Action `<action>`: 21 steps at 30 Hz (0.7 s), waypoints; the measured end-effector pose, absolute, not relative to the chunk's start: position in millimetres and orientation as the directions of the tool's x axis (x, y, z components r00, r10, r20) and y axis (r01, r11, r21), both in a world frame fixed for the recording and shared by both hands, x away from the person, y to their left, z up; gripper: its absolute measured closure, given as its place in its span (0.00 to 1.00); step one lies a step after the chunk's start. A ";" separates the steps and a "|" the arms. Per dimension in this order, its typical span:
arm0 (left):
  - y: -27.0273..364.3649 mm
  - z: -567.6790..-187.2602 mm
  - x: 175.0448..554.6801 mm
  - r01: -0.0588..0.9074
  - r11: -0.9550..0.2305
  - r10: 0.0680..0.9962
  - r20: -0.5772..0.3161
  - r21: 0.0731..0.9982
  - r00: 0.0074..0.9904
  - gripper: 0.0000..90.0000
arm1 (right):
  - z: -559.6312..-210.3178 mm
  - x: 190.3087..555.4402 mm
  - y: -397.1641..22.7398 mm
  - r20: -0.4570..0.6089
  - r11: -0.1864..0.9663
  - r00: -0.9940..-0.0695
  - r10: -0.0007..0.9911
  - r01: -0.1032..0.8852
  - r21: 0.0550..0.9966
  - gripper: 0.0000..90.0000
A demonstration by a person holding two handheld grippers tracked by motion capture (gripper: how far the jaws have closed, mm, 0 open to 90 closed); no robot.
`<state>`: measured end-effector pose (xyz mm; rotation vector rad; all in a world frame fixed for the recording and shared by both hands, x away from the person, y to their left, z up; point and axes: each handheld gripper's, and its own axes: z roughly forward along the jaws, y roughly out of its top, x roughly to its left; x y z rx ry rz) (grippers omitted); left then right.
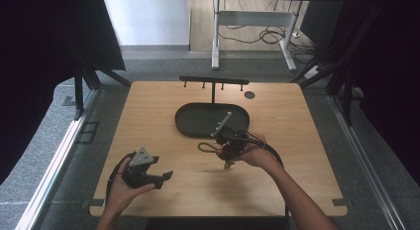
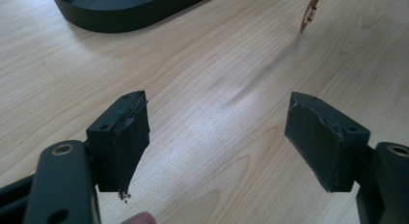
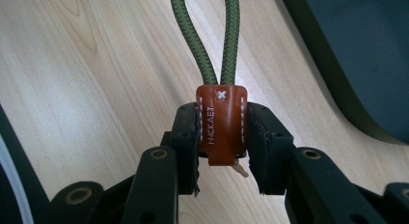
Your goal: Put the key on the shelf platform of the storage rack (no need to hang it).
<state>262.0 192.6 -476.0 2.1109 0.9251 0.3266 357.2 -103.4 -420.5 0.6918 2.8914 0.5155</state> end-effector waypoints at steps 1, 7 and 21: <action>192.6 -476.1 262.1 0.505 -0.421 0.710 -0.074 0.753 0.701 0.27 | -419.5 358.2 -103.4 -0.040 0.838 -0.889 0.456 0.414 0.355 0.75; 192.6 -476.0 262.1 0.506 -0.416 0.710 -0.077 0.756 0.700 0.27 | -414.3 365.6 -103.8 -0.048 0.834 -0.881 0.470 0.426 0.352 0.75; 194.0 -475.2 261.9 0.504 -0.413 0.709 -0.080 0.759 0.700 0.27 | -405.5 382.2 -104.6 -0.056 0.828 -0.871 0.489 0.443 0.345 0.75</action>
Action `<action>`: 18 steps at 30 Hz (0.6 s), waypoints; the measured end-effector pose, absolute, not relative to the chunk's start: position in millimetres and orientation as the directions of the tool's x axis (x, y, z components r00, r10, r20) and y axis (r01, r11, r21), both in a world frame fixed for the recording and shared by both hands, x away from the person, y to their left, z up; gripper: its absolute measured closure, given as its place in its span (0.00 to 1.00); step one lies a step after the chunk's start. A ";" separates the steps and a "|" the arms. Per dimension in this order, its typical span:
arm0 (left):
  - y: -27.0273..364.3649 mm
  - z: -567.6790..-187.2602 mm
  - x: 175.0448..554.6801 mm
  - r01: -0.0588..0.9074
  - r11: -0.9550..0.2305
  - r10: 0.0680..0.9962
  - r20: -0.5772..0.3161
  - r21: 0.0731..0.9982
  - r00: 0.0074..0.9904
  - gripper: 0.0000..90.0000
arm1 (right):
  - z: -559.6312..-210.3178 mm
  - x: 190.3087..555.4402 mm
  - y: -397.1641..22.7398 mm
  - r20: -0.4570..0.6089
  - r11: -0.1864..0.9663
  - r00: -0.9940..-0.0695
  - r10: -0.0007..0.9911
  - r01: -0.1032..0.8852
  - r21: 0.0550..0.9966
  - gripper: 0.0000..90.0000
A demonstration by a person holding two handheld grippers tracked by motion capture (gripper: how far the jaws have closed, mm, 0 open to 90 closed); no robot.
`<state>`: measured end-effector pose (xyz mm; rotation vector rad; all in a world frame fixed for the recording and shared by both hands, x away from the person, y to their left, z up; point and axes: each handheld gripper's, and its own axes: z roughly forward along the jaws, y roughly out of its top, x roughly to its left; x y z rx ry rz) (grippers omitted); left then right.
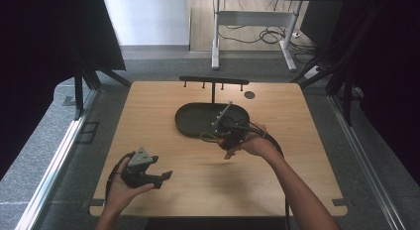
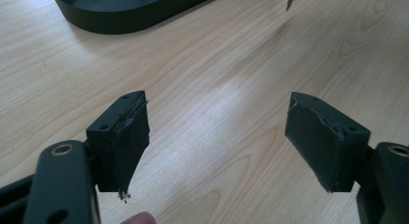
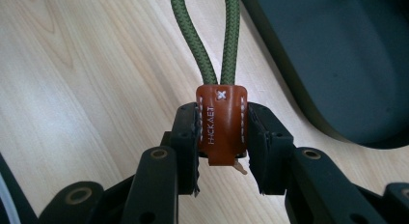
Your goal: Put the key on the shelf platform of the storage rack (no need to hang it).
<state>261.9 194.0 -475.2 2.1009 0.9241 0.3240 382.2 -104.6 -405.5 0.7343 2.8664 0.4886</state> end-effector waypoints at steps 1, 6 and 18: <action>194.1 -475.1 261.8 0.502 -0.413 0.707 -0.080 0.760 0.702 0.26 | -404.6 383.9 -105.1 -0.055 0.829 -0.871 0.488 0.443 0.343 0.75; 194.7 -474.9 261.9 0.501 -0.411 0.707 -0.080 0.762 0.702 0.26 | -401.9 391.0 -106.6 -0.056 0.826 -0.867 0.495 0.450 0.339 0.75; 195.2 -475.5 262.6 0.502 -0.414 0.708 -0.078 0.759 0.702 0.26 | -395.8 409.4 -109.6 -0.064 0.817 -0.857 0.512 0.462 0.345 0.75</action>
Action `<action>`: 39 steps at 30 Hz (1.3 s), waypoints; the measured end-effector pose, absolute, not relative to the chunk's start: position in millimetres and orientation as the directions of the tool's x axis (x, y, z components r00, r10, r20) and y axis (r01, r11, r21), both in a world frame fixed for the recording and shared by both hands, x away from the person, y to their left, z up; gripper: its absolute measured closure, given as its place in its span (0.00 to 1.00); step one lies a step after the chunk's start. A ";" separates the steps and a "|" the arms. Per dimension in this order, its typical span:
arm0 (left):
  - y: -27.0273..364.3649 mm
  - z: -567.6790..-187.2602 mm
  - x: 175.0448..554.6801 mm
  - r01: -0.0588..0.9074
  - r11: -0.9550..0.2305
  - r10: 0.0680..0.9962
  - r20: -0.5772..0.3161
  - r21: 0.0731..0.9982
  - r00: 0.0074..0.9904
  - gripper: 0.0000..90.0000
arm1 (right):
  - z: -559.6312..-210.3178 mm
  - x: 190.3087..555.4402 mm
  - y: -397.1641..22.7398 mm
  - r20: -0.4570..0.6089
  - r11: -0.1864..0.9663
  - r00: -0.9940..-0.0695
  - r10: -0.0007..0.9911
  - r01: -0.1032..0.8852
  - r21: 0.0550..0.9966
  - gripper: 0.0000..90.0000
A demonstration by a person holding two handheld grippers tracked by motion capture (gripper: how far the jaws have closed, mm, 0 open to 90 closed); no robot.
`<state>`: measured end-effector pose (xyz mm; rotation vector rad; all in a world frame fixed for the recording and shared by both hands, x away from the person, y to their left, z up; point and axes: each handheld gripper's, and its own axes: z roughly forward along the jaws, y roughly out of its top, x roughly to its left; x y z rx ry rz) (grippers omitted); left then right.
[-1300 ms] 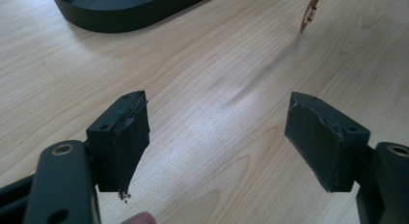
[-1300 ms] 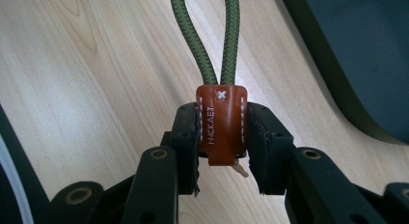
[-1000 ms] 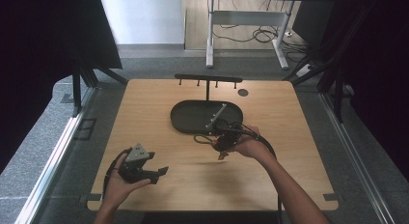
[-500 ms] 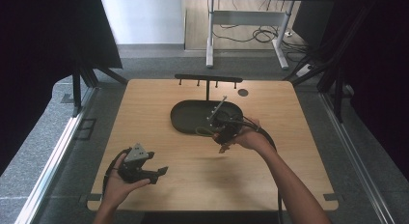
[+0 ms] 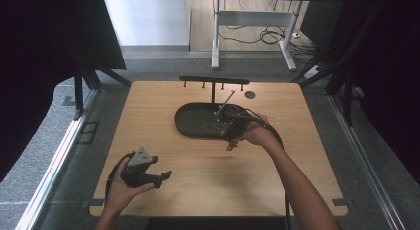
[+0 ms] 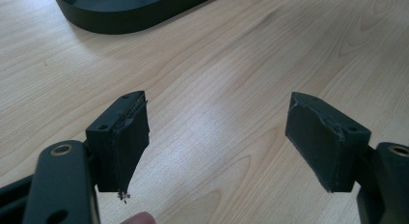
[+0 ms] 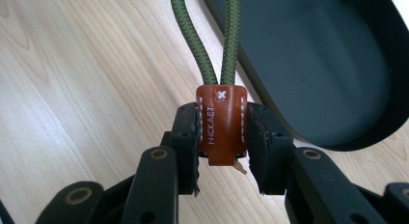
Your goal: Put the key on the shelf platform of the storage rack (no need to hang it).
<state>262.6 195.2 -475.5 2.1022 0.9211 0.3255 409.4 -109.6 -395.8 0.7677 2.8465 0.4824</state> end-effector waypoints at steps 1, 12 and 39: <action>194.9 -475.7 262.6 0.502 -0.413 0.709 -0.078 0.759 0.701 0.26 | -395.1 410.3 -109.7 -0.065 0.816 -0.855 0.514 0.464 0.346 0.75; 195.2 -475.4 262.4 0.503 -0.414 0.708 -0.078 0.759 0.702 0.26 | -391.6 422.4 -109.9 -0.054 0.807 -0.849 0.526 0.478 0.347 0.74; 196.9 -474.8 262.5 0.504 -0.415 0.707 -0.081 0.757 0.703 0.26 | -385.9 450.7 -107.8 -0.079 0.795 -0.834 0.546 0.487 0.362 0.74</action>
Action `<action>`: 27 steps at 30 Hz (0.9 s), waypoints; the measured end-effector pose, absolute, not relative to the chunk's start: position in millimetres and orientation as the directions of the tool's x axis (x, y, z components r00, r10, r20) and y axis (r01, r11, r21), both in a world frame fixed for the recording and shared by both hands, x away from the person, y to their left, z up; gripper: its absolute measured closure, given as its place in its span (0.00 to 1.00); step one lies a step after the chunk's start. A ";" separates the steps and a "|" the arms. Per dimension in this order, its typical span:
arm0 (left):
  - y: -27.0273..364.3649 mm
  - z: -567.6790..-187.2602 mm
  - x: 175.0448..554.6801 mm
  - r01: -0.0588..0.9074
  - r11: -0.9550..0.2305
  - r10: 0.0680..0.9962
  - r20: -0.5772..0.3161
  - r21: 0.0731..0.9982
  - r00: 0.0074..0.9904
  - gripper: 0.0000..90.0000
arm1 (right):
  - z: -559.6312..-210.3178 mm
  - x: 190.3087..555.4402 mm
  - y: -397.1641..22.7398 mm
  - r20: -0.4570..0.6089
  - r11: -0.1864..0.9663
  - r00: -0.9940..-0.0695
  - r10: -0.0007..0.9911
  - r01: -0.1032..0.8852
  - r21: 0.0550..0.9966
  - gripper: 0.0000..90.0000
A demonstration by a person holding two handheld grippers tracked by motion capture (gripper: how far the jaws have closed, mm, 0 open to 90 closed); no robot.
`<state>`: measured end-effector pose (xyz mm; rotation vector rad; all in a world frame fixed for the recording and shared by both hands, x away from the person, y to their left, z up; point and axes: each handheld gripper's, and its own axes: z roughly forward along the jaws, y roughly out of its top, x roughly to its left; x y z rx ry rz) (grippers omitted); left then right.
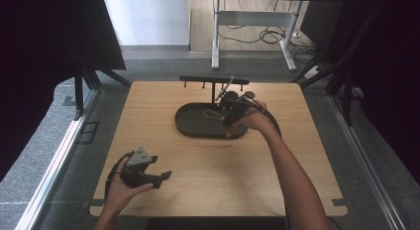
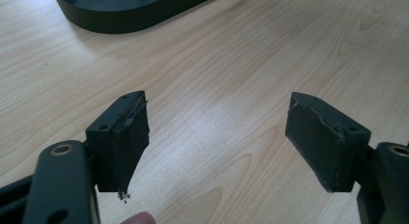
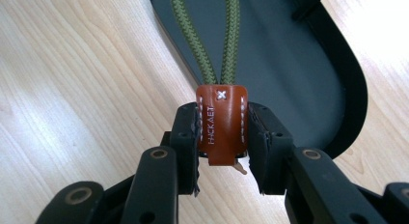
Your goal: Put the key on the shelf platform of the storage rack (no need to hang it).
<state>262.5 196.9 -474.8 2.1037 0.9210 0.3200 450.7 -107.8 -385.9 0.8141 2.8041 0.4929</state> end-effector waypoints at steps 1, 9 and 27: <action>196.8 -474.5 262.3 0.504 -0.414 0.704 -0.084 0.758 0.705 0.26 | -385.8 451.6 -107.5 -0.078 0.792 -0.830 0.553 0.493 0.360 0.74; 197.7 -473.3 261.6 0.504 -0.408 0.707 -0.085 0.762 0.702 0.26 | -387.2 460.8 -109.7 -0.089 0.788 -0.825 0.559 0.494 0.366 0.74; 196.8 -473.4 261.6 0.503 -0.406 0.705 -0.088 0.763 0.703 0.26 | -400.6 483.2 -113.1 -0.073 0.752 -0.794 0.603 0.537 0.382 0.74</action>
